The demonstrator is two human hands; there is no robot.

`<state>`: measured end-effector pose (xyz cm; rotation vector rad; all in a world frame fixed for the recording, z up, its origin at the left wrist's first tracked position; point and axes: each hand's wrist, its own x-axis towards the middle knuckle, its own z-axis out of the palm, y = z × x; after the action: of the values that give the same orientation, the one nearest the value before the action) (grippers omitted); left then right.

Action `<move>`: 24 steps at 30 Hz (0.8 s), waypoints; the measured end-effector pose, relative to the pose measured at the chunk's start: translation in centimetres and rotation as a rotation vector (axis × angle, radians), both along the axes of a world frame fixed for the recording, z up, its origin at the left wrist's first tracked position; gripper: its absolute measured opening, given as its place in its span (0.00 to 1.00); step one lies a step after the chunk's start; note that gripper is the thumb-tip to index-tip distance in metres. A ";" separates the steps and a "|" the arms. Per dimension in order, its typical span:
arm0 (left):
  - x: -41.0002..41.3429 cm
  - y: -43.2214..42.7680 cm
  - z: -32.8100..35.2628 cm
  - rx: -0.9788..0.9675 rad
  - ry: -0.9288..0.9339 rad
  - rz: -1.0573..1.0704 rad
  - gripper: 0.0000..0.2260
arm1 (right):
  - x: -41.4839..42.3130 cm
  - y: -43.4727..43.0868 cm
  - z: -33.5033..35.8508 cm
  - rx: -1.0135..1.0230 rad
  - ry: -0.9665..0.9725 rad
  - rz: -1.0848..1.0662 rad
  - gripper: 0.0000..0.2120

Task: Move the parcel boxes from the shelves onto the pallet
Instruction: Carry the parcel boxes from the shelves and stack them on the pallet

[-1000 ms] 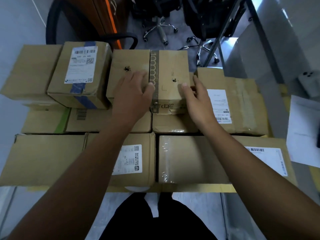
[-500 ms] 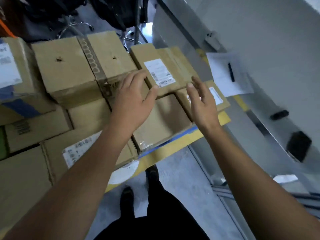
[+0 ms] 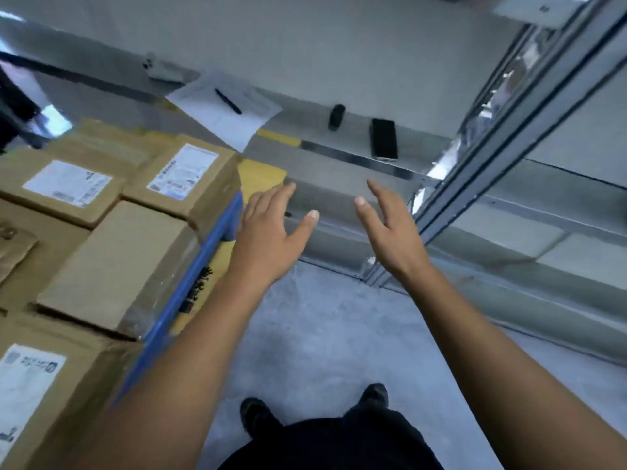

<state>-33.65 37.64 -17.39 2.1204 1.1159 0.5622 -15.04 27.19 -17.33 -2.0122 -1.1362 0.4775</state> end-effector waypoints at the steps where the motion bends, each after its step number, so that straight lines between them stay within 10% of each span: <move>1: 2.3 -1.1 -0.1 0.011 0.021 -0.045 0.30 | 1.7 -1.8 0.0 0.001 0.006 -0.043 0.31; 24: 49.7 -35.1 -0.2 0.058 -0.004 -0.722 0.29 | 36.5 -45.3 -0.3 0.065 0.076 -0.835 0.31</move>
<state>16.10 2.51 -17.64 2.3634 0.2730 0.2496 21.47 -18.10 -17.64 -2.1645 -0.1929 0.0768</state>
